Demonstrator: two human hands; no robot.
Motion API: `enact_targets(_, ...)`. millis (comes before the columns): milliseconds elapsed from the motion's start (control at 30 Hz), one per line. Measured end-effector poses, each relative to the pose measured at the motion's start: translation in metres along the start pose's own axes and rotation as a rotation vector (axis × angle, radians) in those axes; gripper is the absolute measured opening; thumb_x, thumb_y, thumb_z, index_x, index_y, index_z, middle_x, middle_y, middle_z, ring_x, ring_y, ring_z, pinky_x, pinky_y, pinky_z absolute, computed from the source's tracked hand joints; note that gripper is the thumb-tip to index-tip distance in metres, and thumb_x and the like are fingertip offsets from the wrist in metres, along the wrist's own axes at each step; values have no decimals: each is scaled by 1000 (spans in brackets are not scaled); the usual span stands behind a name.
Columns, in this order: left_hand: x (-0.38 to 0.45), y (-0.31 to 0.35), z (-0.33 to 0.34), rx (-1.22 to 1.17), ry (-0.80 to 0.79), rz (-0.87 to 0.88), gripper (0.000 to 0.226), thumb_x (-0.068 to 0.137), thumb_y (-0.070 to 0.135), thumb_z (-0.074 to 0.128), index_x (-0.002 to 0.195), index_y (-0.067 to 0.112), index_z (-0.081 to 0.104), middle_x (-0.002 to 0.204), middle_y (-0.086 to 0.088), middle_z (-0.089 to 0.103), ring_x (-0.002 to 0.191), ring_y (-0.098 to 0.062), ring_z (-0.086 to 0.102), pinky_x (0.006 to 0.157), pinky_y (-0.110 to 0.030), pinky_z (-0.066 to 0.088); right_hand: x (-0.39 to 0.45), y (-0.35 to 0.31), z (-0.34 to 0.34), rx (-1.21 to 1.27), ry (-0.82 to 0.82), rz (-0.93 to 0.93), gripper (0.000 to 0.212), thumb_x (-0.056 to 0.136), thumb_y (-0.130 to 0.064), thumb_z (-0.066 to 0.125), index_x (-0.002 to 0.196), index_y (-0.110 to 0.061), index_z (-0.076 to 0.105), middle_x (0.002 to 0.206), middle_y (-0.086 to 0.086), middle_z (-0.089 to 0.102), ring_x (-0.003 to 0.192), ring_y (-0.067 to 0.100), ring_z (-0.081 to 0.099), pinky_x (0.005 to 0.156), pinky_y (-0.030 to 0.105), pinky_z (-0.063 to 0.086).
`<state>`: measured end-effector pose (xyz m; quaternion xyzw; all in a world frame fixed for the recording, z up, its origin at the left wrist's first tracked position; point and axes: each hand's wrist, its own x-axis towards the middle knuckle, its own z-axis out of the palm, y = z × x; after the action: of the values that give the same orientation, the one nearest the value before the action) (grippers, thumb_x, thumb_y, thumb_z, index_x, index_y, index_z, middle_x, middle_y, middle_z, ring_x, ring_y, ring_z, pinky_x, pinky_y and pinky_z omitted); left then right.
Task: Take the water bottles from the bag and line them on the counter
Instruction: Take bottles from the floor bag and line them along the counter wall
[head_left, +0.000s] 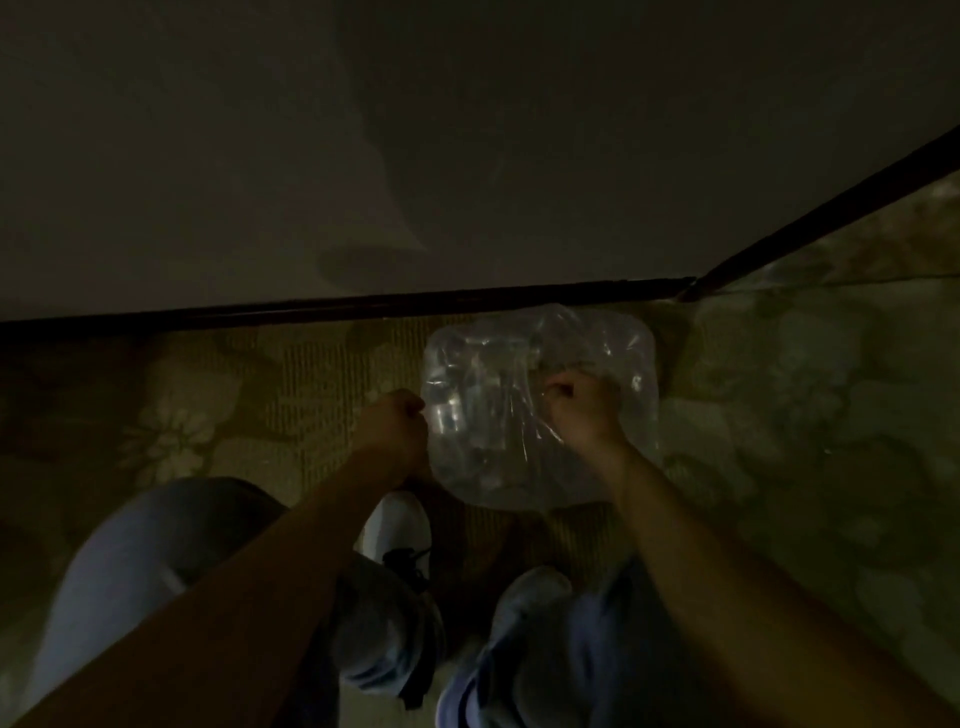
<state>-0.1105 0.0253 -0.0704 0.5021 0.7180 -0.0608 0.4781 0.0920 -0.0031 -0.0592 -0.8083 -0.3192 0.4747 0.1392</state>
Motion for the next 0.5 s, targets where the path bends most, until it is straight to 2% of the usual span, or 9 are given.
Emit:
enact_targets(67,32,-10,11,2,31,11,29,99,7,48,124,5,62,118,-16,65,107,-33,64,84,-38,52,29,12,9,51,1,19,22,95,0,46,104,0,67,100,14,66,89,24,61,69,19,49)
enact_targets(133,62,-17,22,9,50,37,27,99,6,48,120,4,65,117,-17,66,105,-31,64,87,-39,53,60,25,18,170,-24,67,19,92,1,51,102,1,67,100,20,68,87,29,62,81,36,55)
enact_targets(167,75,-20,26,3,61,41,26,99,7,48,117,4,67,115,-16,67,103,-31,64,87,-40,54,73,29,22,212,-57,93,17,91,2,52,99,-2,67,95,21,68,83,31,63,81,43,56)
enact_targets(200,86,-23,30,-11,71,46,25,99,9,49,115,5,68,112,-15,68,100,-30,65,86,-40,55,86,35,26,228,-102,107,18,92,2,52,101,-3,66,86,19,66,76,30,62,75,42,56)
enact_targets(267,102,-30,38,-56,75,66,24,99,12,51,113,7,70,109,-13,70,98,-29,66,87,-40,55,102,42,33,212,-227,123,18,96,3,45,99,-4,62,75,11,57,64,20,53,59,27,47)
enact_targets(367,115,-46,48,-247,43,76,19,97,8,55,107,11,72,109,-11,71,96,-25,67,88,-42,56,118,51,44,113,-347,99,23,98,-2,45,88,-14,61,79,5,57,66,13,52,61,23,44)
enact_targets(433,116,-49,53,-384,-8,72,17,96,7,57,104,11,71,105,-10,70,86,-19,66,74,-32,57,121,56,50,121,-405,66,21,97,-1,47,95,-15,62,85,6,60,73,14,57,61,20,49)
enact_targets(500,118,-47,59,-447,-28,92,18,96,9,59,111,8,69,105,-11,70,83,-18,66,65,-25,54,126,57,54,183,-521,22,17,96,0,47,104,-5,61,88,6,62,73,13,63,59,18,53)
